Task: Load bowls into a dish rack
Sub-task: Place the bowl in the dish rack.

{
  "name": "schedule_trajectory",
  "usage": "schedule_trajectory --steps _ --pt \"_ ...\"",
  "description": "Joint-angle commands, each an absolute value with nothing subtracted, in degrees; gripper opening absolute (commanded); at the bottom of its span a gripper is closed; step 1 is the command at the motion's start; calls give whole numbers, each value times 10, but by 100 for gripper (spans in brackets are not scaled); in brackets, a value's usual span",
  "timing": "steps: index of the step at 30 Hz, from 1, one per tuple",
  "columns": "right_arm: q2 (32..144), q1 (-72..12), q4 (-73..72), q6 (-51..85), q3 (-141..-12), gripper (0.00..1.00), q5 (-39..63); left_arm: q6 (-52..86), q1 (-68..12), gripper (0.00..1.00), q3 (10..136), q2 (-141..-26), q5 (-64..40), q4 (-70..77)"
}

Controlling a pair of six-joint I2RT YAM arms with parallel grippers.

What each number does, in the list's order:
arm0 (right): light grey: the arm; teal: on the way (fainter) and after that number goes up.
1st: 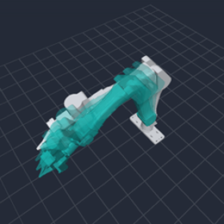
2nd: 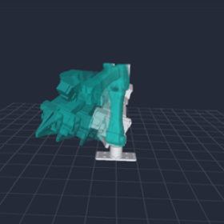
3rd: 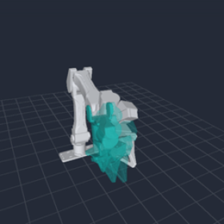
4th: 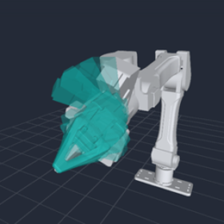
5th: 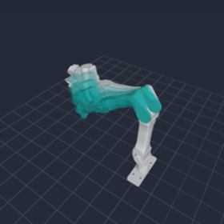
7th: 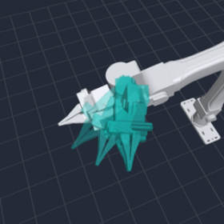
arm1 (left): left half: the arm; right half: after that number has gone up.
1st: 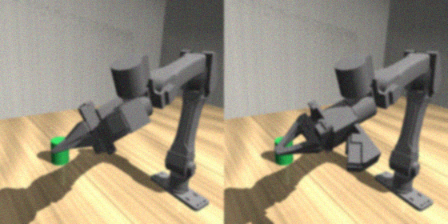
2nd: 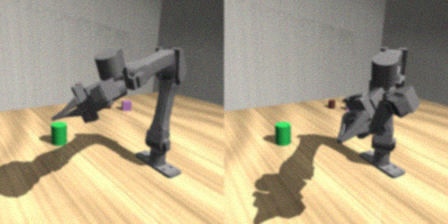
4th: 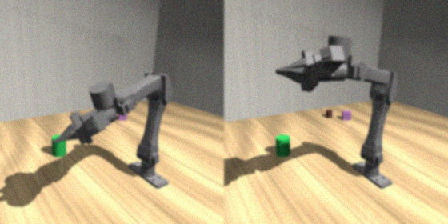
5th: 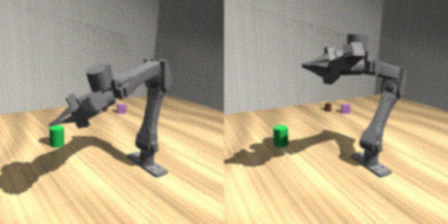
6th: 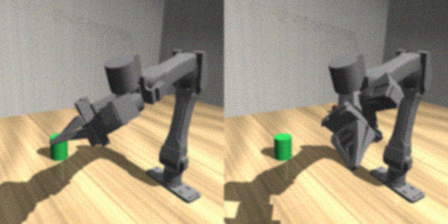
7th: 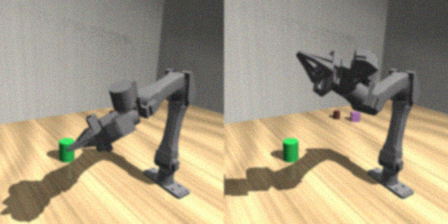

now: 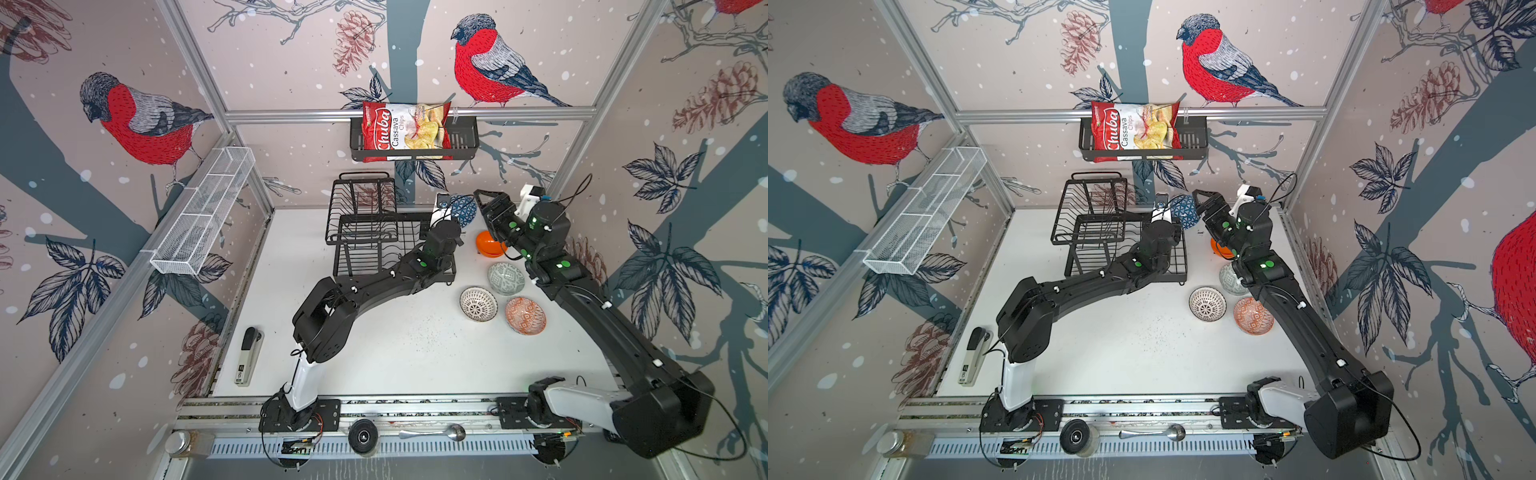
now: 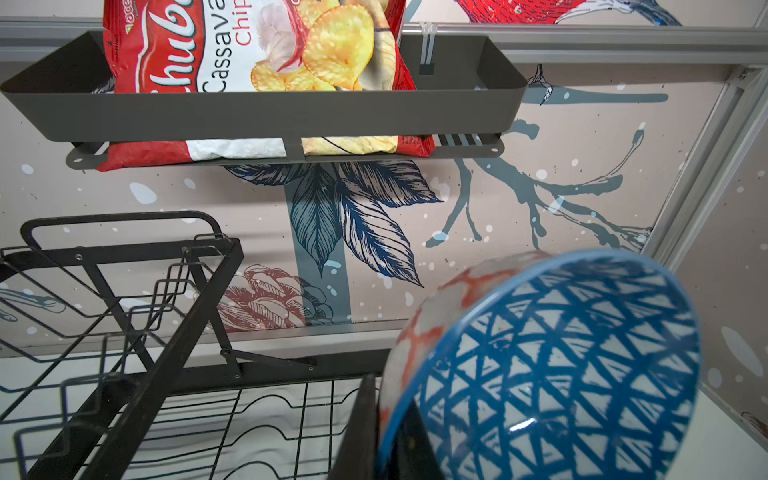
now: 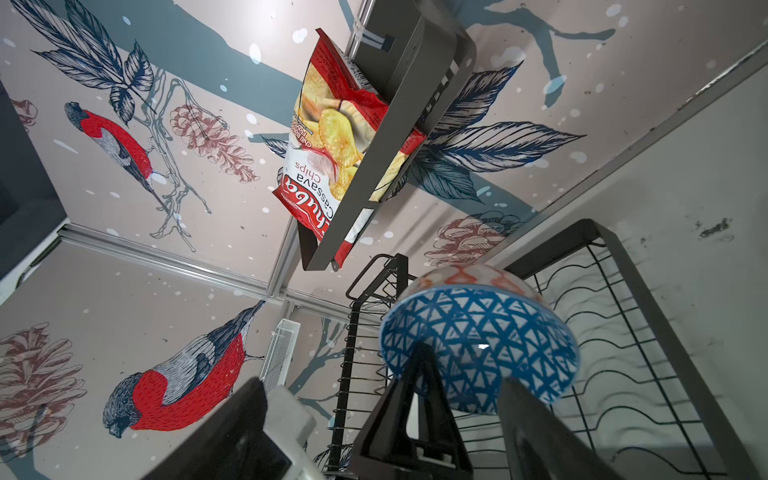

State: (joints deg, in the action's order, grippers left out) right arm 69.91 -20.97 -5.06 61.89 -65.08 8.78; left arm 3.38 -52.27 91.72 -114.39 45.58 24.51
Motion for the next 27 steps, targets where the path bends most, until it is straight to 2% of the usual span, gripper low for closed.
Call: schedule_trajectory --steps 1,20,25,27 --pt "709 -212 -108 654 -646 86 110 30 -524 0 910 -1133 465 314" --pt "802 -215 -189 747 -659 71 154 25 -531 0 848 -1107 449 379" --pt "826 -213 -190 752 -670 63 167 9 -538 0 822 -1097 452 413" --pt "830 -211 -195 754 -670 50 172 9 -538 0 813 -1092 452 416"
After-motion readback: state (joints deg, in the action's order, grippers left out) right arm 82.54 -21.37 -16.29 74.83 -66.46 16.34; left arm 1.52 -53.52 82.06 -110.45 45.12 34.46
